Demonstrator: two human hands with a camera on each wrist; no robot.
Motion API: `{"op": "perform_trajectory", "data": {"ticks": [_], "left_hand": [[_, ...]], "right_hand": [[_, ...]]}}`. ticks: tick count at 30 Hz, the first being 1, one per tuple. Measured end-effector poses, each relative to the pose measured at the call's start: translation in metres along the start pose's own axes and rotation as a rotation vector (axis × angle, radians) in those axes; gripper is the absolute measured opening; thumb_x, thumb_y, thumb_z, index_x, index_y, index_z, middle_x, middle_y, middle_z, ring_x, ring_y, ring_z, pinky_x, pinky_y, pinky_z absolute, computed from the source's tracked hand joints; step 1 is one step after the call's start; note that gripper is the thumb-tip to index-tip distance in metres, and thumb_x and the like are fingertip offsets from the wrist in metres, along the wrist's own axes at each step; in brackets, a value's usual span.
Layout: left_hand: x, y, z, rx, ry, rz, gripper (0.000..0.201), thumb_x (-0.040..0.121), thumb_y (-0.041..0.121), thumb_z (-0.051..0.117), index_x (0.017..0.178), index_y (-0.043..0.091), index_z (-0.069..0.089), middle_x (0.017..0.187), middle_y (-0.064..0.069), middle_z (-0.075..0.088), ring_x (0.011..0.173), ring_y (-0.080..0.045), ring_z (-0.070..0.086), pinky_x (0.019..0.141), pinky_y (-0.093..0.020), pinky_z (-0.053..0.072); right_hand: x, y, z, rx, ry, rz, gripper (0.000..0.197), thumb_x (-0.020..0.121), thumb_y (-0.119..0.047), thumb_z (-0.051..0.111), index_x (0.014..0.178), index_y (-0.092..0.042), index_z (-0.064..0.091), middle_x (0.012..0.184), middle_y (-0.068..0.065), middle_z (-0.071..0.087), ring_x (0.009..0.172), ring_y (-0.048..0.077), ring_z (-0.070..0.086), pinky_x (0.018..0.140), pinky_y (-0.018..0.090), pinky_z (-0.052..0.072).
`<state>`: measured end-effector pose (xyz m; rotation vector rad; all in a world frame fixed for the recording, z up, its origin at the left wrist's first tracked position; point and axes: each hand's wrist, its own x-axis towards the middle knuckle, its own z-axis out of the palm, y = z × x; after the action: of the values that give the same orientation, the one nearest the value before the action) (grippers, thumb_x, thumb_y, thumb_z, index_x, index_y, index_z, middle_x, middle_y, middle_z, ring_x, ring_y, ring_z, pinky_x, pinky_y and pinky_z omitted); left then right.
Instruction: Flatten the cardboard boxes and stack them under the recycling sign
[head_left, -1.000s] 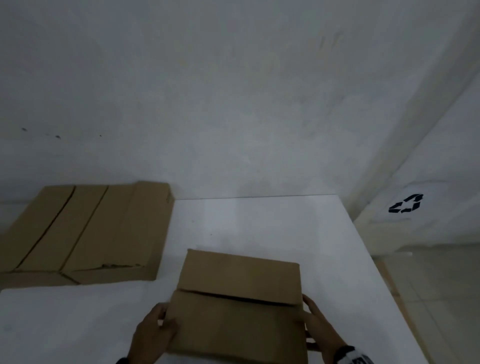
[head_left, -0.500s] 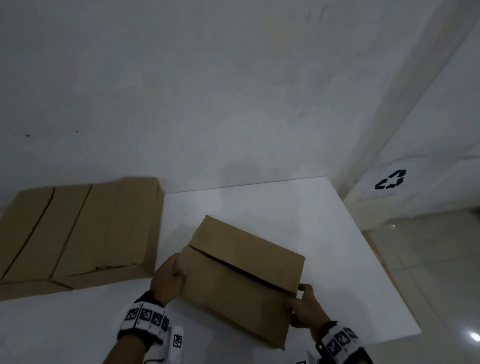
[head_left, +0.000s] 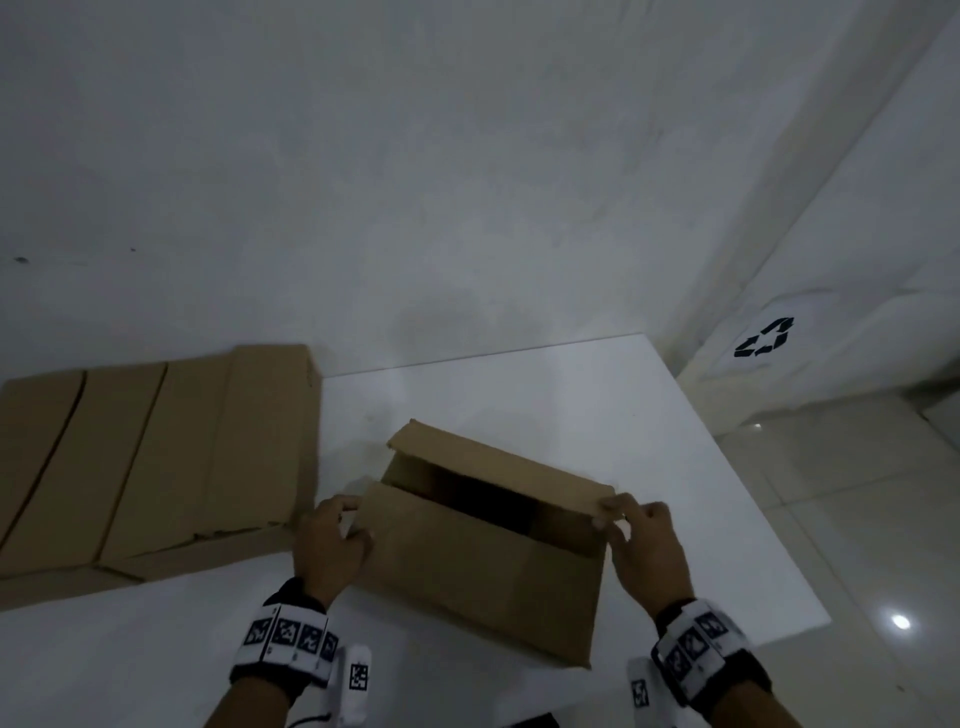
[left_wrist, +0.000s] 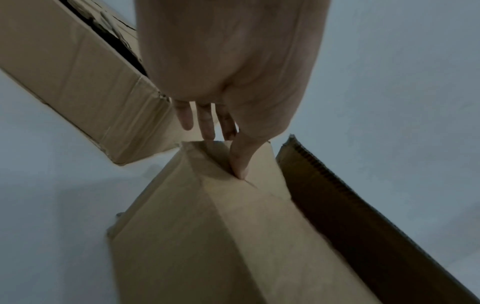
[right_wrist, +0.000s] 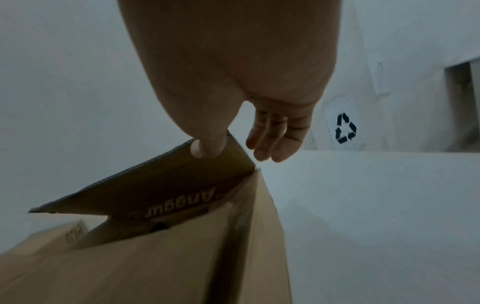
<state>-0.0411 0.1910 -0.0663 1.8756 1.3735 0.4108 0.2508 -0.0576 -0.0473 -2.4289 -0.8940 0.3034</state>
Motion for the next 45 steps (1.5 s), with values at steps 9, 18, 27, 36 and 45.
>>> {"op": "perform_trajectory", "data": {"ticks": [9,18,27,36,45], "left_hand": [[-0.038,0.001,-0.055,-0.571,-0.182,-0.175,0.021,0.099,0.016,0.052,0.099,0.002,0.067,0.101,-0.011,0.072,0.098,-0.028,0.067,0.089,-0.039,0.053],[-0.065,-0.032,-0.071,-0.155,-0.492,-0.151,0.059,0.074,0.017,0.083,0.126,0.027,0.056,0.129,0.003,0.058,0.109,-0.014,0.061,0.091,-0.030,0.051],[-0.041,-0.015,-0.009,0.559,-0.365,0.245,0.097,0.073,0.015,0.056,0.152,0.042,0.008,0.161,-0.002,0.005,0.131,-0.030,0.041,0.095,-0.044,0.048],[-0.037,0.002,0.019,0.723,-0.273,0.146,0.090,0.051,0.017,0.069,0.136,0.039,0.046,0.116,-0.006,0.050,0.090,-0.030,0.054,0.077,-0.038,0.046],[-0.035,0.005,0.020,0.776,-0.252,0.094,0.097,0.043,0.022,0.075,0.134,0.037,0.046,0.104,-0.003,0.050,0.082,-0.027,0.055,0.073,-0.036,0.048]], "right_hand": [[0.077,-0.006,-0.058,-0.030,-0.050,0.146,0.023,0.096,-0.037,0.051,0.095,-0.014,0.054,0.084,0.011,0.065,0.075,0.029,0.058,0.066,0.033,0.044],[0.089,-0.004,-0.027,-0.168,-0.231,0.150,0.068,0.087,-0.032,0.059,0.143,-0.039,0.021,0.141,0.020,0.027,0.106,0.041,0.054,0.089,0.048,0.046],[0.081,0.010,0.015,-0.288,-0.644,0.036,0.101,0.075,-0.060,0.069,0.152,-0.033,0.010,0.160,0.006,0.007,0.140,0.036,0.030,0.112,0.042,0.035],[0.067,0.012,0.034,-0.265,-0.604,0.074,0.079,0.079,-0.039,0.069,0.145,-0.037,0.025,0.136,0.005,0.045,0.116,0.032,0.052,0.104,0.042,0.042],[0.074,0.016,0.031,-0.275,-0.669,0.088,0.074,0.081,-0.044,0.065,0.143,-0.043,0.024,0.140,0.004,0.040,0.123,0.038,0.043,0.105,0.047,0.039]]}}
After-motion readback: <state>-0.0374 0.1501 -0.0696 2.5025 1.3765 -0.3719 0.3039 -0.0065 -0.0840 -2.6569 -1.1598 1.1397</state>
